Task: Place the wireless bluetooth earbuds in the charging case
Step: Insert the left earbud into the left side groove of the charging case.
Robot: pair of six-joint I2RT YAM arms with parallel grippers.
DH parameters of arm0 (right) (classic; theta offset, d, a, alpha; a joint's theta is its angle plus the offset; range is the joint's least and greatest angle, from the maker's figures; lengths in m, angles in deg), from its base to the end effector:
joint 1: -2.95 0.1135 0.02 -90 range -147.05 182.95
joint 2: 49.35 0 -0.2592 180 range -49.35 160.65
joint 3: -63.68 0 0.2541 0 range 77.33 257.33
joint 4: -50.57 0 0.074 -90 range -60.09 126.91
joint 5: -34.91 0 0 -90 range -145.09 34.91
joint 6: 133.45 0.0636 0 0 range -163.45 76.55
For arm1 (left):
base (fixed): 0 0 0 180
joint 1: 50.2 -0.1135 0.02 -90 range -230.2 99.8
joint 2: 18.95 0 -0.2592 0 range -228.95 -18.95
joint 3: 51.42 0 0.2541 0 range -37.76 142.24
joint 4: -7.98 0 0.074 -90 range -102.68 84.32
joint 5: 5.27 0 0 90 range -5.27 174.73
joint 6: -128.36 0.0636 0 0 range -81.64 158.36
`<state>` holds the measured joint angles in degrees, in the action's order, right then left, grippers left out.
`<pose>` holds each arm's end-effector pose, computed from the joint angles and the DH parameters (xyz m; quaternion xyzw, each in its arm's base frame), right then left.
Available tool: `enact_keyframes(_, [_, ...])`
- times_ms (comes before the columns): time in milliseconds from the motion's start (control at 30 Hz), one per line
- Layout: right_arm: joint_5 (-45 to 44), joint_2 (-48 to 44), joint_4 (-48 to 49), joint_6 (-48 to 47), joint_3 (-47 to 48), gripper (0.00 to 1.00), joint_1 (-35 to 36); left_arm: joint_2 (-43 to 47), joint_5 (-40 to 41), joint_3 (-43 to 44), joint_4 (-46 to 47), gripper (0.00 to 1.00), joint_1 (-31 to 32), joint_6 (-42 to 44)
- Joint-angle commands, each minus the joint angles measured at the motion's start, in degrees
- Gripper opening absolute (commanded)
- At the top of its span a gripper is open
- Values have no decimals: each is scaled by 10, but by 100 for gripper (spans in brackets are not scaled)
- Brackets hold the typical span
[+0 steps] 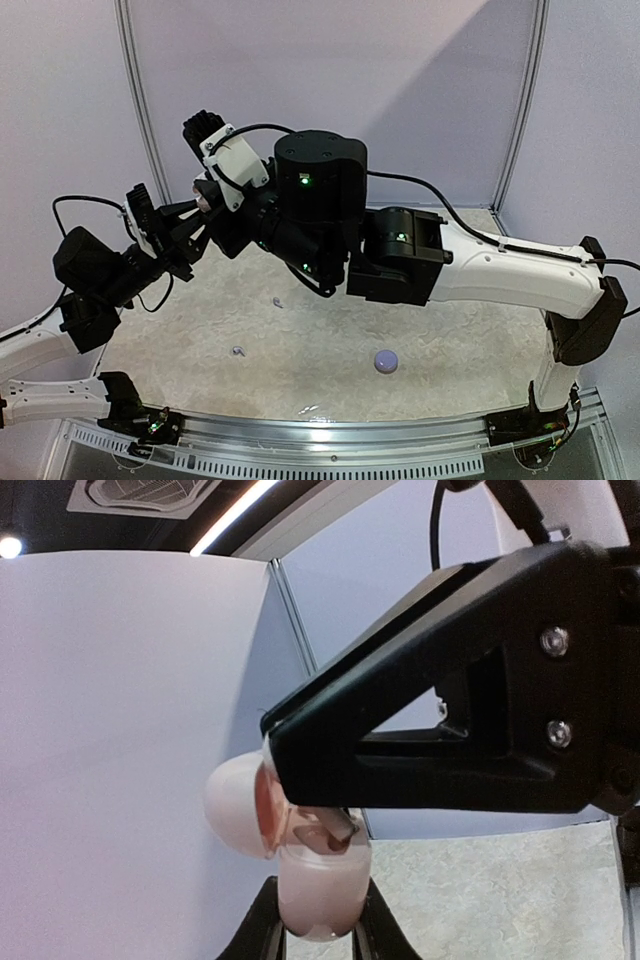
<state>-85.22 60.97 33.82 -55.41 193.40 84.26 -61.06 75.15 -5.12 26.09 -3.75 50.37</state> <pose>0.1039 0.4682 0.4469 -0.3557 0.5945 0.2497 0.6765 0.1354 -0.1578 0.3578 0.3316 0.4505 -0.2894 0.7767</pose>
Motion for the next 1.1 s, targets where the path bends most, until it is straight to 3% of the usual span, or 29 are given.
enact_keyframes(0, [8,19,-37,13,-19,0,-6,-10,-2,15,45,0,8,-7])
enact_keyframes(467, [-32,14,-18,12,-56,1,-13,-7,10,14,45,0,3,0])
enact_keyframes(733, [-98,11,6,-2,-65,0,-14,-6,22,12,50,0,0,-4])
enact_keyframes(1067, [-107,16,23,-20,-51,0,-13,-7,44,9,60,0,-2,-4])
